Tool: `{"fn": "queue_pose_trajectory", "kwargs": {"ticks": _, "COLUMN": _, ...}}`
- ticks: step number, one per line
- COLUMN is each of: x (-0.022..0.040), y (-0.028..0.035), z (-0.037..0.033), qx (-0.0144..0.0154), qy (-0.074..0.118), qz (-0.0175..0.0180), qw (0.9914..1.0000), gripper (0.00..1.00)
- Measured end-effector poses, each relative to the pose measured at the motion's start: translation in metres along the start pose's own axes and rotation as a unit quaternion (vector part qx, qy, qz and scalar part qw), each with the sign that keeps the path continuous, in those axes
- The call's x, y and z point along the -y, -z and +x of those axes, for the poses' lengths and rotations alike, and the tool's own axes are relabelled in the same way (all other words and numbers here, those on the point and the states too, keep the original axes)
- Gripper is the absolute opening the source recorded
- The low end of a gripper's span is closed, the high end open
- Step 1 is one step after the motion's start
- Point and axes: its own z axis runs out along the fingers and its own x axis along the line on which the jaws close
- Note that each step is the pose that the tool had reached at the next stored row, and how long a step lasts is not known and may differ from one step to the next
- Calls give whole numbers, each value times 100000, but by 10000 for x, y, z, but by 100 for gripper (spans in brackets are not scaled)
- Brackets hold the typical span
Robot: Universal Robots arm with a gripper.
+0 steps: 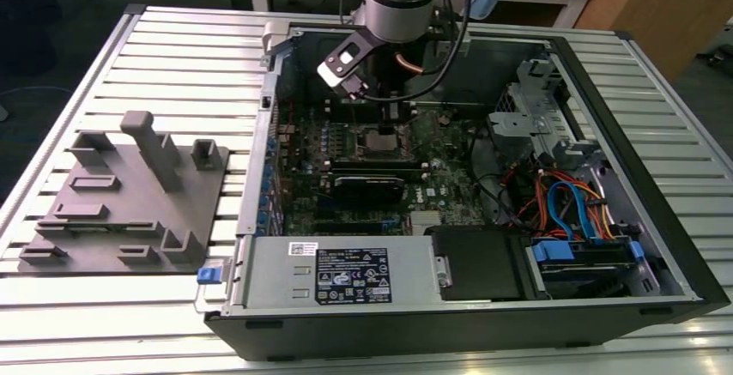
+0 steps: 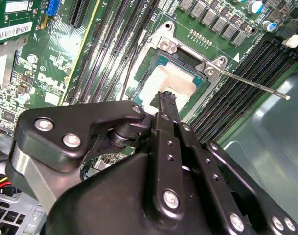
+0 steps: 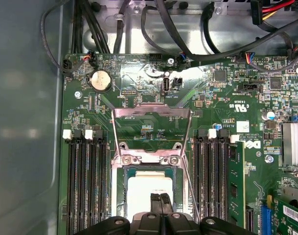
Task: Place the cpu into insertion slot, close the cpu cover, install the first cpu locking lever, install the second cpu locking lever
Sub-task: 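Close the cpu cover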
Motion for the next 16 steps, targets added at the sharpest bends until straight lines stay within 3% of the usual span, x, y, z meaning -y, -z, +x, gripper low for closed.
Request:
{"fn": "queue_pose_trajectory", "kwargs": {"ticks": 2, "x": -9, "y": -1, "z": 1, "qx": 20, "qy": 1, "qz": 209, "qw": 100000, "gripper": 11}}
{"fn": "queue_pose_trajectory", "kwargs": {"ticks": 4, "x": -25, "y": -1, "z": 1, "qx": 79, "qy": 4, "qz": 983, "qw": 99995, "gripper": 11}}
{"fn": "queue_pose_trajectory", "kwargs": {"ticks": 6, "x": -34, "y": -1, "z": 0, "qx": 89, "qy": 12, "qz": 1302, "qw": 99991, "gripper": 11}}
{"fn": "queue_pose_trajectory", "kwargs": {"ticks": 16, "x": -37, "y": 16, "z": 1, "qx": 101, "qy": 10, "qz": 1435, "qw": 99990, "gripper": 11}}
